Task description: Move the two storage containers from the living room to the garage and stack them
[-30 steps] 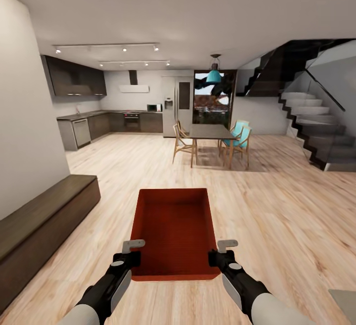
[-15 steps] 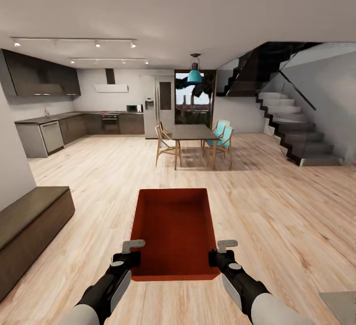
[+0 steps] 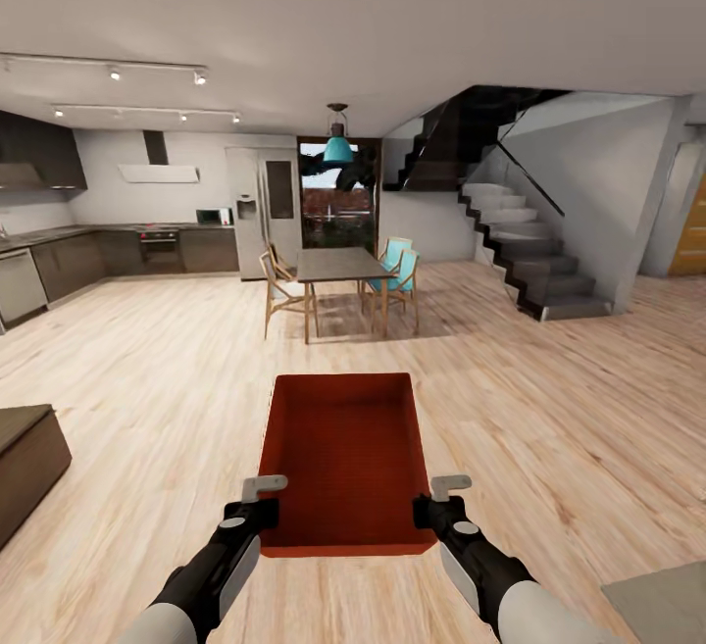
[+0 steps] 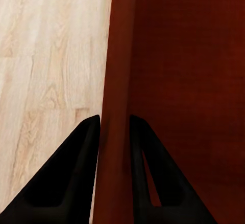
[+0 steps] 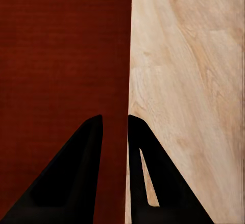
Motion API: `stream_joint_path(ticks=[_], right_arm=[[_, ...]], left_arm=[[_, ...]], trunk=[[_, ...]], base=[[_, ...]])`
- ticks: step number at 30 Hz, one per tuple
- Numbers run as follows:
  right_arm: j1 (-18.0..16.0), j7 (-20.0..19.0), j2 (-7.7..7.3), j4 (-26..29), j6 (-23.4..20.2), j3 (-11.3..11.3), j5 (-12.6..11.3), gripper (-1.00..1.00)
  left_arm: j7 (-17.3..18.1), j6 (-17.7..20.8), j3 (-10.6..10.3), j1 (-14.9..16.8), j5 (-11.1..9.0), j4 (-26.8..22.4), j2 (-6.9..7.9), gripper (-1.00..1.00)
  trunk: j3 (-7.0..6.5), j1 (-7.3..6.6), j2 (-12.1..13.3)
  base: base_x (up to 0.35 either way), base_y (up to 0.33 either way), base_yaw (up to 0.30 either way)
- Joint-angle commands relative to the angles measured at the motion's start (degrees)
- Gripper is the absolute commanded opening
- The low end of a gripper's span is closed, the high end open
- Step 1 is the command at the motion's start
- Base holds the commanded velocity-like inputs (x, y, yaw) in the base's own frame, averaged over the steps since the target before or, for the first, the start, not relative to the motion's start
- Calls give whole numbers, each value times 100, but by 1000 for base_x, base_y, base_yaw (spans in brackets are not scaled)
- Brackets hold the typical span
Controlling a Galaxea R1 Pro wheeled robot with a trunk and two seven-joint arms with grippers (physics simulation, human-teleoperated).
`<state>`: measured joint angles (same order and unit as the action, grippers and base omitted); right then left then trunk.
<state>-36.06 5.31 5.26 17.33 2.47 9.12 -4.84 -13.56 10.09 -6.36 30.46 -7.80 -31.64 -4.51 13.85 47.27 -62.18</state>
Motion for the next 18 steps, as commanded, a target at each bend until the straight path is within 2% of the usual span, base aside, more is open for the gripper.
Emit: stream_joint_path(ticks=[1,18], right_arm=[[-7,93,-25,-24,26,-118,-61,-100],[-7,93,-27,-28,34,-121,-66,-100]], left_arm=[[-91,-7,91,4,78,-35,11,-100],[-94,-7,94,4,77,-35,11,-100]], trunk=[[7,4,-5],[7,4,-5]], base=[[323,0,-284],[323,0,-284]])
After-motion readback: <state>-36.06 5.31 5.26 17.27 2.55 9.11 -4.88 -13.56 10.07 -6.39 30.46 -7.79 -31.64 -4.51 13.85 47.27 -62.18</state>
